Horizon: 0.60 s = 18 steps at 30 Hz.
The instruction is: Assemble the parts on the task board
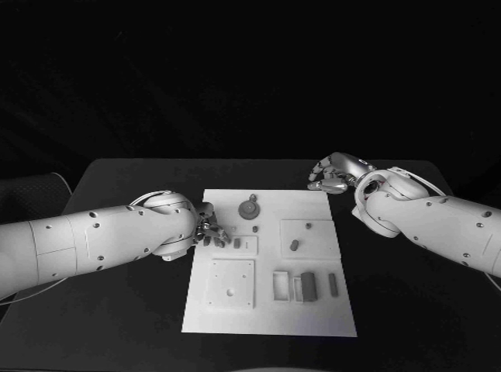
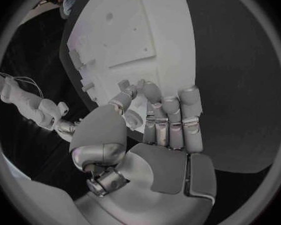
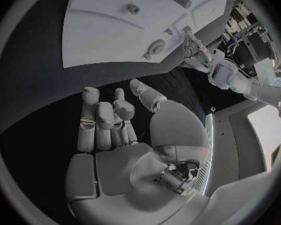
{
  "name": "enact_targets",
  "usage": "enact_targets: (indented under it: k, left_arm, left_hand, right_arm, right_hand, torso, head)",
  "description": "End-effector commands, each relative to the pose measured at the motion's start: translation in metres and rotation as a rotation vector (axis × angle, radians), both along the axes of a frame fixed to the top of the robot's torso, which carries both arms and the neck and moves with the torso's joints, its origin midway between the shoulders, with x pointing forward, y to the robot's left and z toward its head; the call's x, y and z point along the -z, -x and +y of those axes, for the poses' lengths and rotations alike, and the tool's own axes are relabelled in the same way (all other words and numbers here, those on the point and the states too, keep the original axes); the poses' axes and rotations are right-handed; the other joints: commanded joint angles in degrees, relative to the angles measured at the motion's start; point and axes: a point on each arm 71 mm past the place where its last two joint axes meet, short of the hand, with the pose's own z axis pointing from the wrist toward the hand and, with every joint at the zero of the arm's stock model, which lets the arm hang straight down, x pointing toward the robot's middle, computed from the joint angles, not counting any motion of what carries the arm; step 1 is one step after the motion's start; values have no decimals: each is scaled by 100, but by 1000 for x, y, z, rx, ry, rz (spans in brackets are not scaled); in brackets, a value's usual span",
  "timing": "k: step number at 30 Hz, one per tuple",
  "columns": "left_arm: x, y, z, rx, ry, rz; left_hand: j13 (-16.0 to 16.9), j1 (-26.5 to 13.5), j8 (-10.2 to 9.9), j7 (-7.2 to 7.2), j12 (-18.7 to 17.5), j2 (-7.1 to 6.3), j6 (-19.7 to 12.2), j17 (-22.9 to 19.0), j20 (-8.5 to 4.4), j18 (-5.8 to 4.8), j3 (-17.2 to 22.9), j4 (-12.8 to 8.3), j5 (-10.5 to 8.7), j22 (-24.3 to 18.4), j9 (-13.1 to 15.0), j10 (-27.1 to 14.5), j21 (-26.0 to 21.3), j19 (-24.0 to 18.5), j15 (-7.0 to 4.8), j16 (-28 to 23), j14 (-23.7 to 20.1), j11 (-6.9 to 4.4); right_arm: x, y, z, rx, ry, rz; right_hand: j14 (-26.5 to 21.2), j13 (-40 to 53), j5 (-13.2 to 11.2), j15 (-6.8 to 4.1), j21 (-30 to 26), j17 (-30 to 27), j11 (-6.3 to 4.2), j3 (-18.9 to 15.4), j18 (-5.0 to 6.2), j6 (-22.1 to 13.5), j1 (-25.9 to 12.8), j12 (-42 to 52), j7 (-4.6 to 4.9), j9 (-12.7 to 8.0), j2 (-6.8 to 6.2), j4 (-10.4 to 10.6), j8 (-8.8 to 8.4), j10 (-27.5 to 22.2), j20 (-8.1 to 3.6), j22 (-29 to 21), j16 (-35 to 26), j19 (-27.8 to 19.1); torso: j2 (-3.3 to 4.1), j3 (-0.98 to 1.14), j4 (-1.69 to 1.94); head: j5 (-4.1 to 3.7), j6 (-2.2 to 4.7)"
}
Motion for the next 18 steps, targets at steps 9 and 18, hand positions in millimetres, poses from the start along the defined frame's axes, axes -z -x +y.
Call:
enact_targets:
  k: [9,18]
  left_arm:
    - [-1,0,-2,2,18,-14]
    - [-1,-1,-1,-9,32,-16]
  left_hand:
    - [-4,-87,-9,30,49,0,-10,-5,-10,327,-52,23,23,117,7,-41,43,-20,-30,34,-15,5]
    - [2,-108,-7,24,70,-37,-7,-1,-17,335,-72,47,36,118,9,-33,56,-11,-39,54,-9,-2]
  right_arm:
    - [1,0,1,-8,7,10]
    - [1,0,1,-10,8,12]
  right_hand:
    - [22,6,15,-34,-36,-8,46,-1,73,-6,-41,-31,27,10,-11,47,-27,10,-21,93,-36,12]
    - [22,7,14,-33,-36,-8,46,0,73,-5,-37,-31,27,12,-20,47,-27,10,-22,93,-35,12]
  torso:
    - [-1,-4,2]
    - [-1,-1,1]
  head:
    - [0,3]
    - [-5,4]
